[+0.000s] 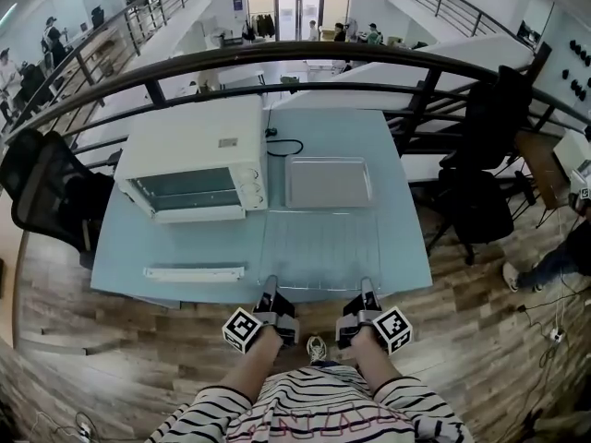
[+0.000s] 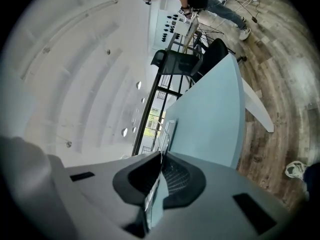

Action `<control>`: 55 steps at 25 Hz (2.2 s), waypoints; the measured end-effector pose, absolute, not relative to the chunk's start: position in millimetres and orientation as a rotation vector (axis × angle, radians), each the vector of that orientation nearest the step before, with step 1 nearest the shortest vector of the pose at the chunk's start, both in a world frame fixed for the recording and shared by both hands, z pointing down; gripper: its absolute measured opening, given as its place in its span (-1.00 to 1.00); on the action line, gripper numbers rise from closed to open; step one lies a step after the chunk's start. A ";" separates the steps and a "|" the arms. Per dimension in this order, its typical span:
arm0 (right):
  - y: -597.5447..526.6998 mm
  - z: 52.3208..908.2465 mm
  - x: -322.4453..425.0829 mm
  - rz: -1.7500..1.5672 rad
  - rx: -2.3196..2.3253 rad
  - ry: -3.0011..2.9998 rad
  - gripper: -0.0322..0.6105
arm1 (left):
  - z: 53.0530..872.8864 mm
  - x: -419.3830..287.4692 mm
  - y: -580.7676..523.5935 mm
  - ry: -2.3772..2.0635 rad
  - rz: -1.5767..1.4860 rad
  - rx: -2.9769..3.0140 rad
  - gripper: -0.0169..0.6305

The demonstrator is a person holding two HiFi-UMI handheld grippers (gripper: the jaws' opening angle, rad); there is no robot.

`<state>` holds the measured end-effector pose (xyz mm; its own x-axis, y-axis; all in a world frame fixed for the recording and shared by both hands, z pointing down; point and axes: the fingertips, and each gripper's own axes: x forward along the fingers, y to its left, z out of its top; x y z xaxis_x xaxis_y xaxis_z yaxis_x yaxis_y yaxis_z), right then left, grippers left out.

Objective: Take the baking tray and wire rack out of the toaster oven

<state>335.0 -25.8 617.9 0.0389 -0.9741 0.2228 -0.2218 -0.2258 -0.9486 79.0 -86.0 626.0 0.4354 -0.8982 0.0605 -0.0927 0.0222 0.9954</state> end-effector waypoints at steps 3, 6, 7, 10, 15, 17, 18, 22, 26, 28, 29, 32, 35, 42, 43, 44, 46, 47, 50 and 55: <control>-28.0 624.6 358.7 -1.254 -1.575 1.246 -0.80 | 637.3 101.4 -87.9 -0.964 -0.766 1.409 -0.87; -33.0 634.5 375.5 -1.279 -1.593 1.245 -0.80 | 647.1 117.5 -89.6 -0.980 -0.748 1.391 -0.87; -34.2 638.6 379.5 -1.293 -1.599 1.239 -0.80 | 650.6 121.4 -89.5 -0.989 -0.739 1.382 -0.87; -38.7 650.6 388.7 -1.329 -1.617 1.240 -0.80 | 660.0 129.6 -89.3 -1.018 -0.715 1.361 -0.87; -50.2 666.1 393.4 -1.378 -1.630 1.275 -0.80 | 674.6 133.0 -90.2 -1.064 -0.672 1.347 -0.87; -52.2 673.0 394.4 -1.400 -1.644 1.271 -0.80 | 681.1 133.8 -90.0 -1.079 -0.640 1.337 -0.87; -53.2 676.1 394.6 -1.411 -1.650 1.272 -0.80 | 684.3 133.9 -90.1 -1.087 -0.621 1.335 -0.87; -57.1 685.8 395.6 -1.459 -1.669 1.284 -0.80 | 690.4 135.9 -93.6 -1.115 -0.542 1.360 -0.87; -60.1 694.3 401.4 -1.520 -1.694 1.271 -0.80 | 692.0 144.0 -98.3 -1.111 -0.434 1.394 -0.87; -62.9 698.9 402.7 -1.559 -1.710 1.275 -0.80 | 693.3 146.5 -101.5 -1.114 -0.368 1.401 -0.87; -64.4 701.0 403.0 -1.581 -1.717 1.282 -0.80 | 694.0 147.3 -103.3 -1.118 -0.336 1.401 -0.87; -68.0 702.8 403.8 -1.624 -1.752 1.349 -0.79 | 695.1 149.1 -108.2 -1.127 -0.244 1.414 -0.87; -72.1 702.7 403.5 -1.647 -1.794 1.460 -0.71 | 695.1 150.8 -110.3 -1.121 -0.199 1.422 -0.87; -74.7 704.1 412.0 -1.690 -1.933 1.623 -0.52 | 698.6 152.9 -109.5 -1.131 -0.121 1.423 -0.44; -74.3 705.4 412.5 -1.708 -1.946 1.637 -0.49 | 697.7 154.0 -110.0 -1.131 -0.114 1.428 -0.40; -74.3 708.0 412.3 -1.727 -1.949 1.646 -0.47 | 697.2 154.5 -110.4 -1.133 -0.106 1.433 -0.39; -74.4 712.2 411.1 -1.759 -1.950 1.662 -0.44 | 696.7 154.1 -111.2 -1.144 -0.082 1.450 -0.36; -74.5 713.1 410.4 -1.772 -1.953 1.676 -0.41 | 696.4 153.6 -111.8 -1.154 -0.066 1.461 -0.32; -76.1 713.2 408.2 -1.802 -1.983 1.762 -0.33 | 693.5 152.0 -114.6 -1.187 -0.020 1.499 -0.18; -74.2 709.1 402.2 -1.807 -2.065 1.947 0.00 | 691.7 150.6 -115.1 -1.200 -0.002 1.520 -0.11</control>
